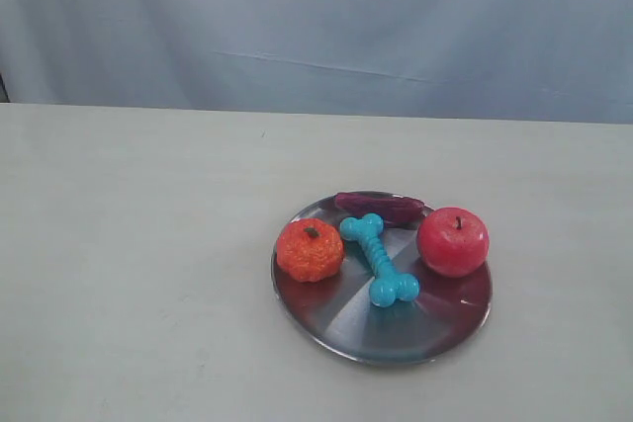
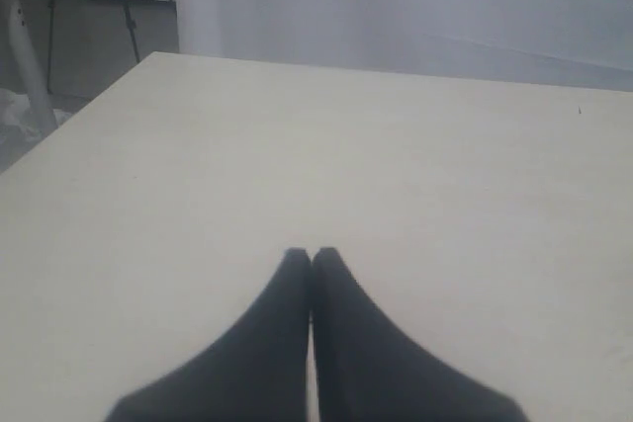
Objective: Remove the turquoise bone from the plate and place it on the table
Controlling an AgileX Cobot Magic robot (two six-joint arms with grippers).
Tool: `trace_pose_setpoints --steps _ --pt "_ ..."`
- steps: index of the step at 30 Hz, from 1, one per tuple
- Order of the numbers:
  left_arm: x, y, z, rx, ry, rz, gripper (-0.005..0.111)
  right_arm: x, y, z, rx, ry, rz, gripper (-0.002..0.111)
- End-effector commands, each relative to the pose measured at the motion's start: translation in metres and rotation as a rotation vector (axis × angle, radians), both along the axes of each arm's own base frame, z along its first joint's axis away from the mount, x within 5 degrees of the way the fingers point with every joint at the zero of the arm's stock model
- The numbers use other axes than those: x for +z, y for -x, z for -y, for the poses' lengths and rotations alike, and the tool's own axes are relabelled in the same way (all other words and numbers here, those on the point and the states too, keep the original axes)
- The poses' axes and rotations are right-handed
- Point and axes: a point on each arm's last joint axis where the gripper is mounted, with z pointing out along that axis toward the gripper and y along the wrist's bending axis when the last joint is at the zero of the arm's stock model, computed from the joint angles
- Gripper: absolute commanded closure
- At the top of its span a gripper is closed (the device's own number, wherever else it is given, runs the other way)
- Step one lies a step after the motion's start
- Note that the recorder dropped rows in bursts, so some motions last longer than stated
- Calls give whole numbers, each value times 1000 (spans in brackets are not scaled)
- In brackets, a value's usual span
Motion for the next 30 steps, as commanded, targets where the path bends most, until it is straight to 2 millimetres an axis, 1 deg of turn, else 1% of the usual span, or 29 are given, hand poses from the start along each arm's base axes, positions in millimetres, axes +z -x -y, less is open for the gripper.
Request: trace_pose_setpoints --steps 1,9,11,12,13,14,15,16,17,20,22,24,26,27,29,30 --pt "0 0 0 -5 0 3 107 3 1 -1 2 28 32 109" --pt "0 0 0 -5 0 3 107 3 1 -1 1 31 34 109" --pt "0 0 0 -5 0 3 107 5 2 -1 3 25 62 109" --pt "0 0 0 -5 0 3 107 14 4 -2 6 43 164 109" --pt "0 0 0 -5 0 3 107 19 7 -2 22 -7 249 109" --pt "0 0 0 -5 0 3 107 27 11 -2 56 -86 373 109" --pt "0 0 0 -5 0 3 107 30 13 -1 98 -192 461 109" --pt "0 0 0 -5 -1 3 107 33 15 -1 136 -263 533 109" --pt "0 0 0 -5 -1 3 107 35 17 -2 186 -352 592 109" --pt "0 0 0 -5 -1 3 107 39 19 -2 246 -432 672 109" --pt "0 0 0 -5 -1 3 107 46 19 -3 254 -451 650 109" --pt "0 0 0 -5 -1 3 107 62 20 -5 243 -463 582 109" --pt "0 0 0 -5 -1 3 107 81 22 -8 225 -442 511 109" --pt "0 0 0 -5 -1 3 107 89 20 -8 213 -437 473 109" --pt "0 0 0 -5 -1 3 107 114 16 -7 188 -428 409 109" --pt "0 0 0 -5 -1 3 107 122 13 -5 174 -436 374 109"
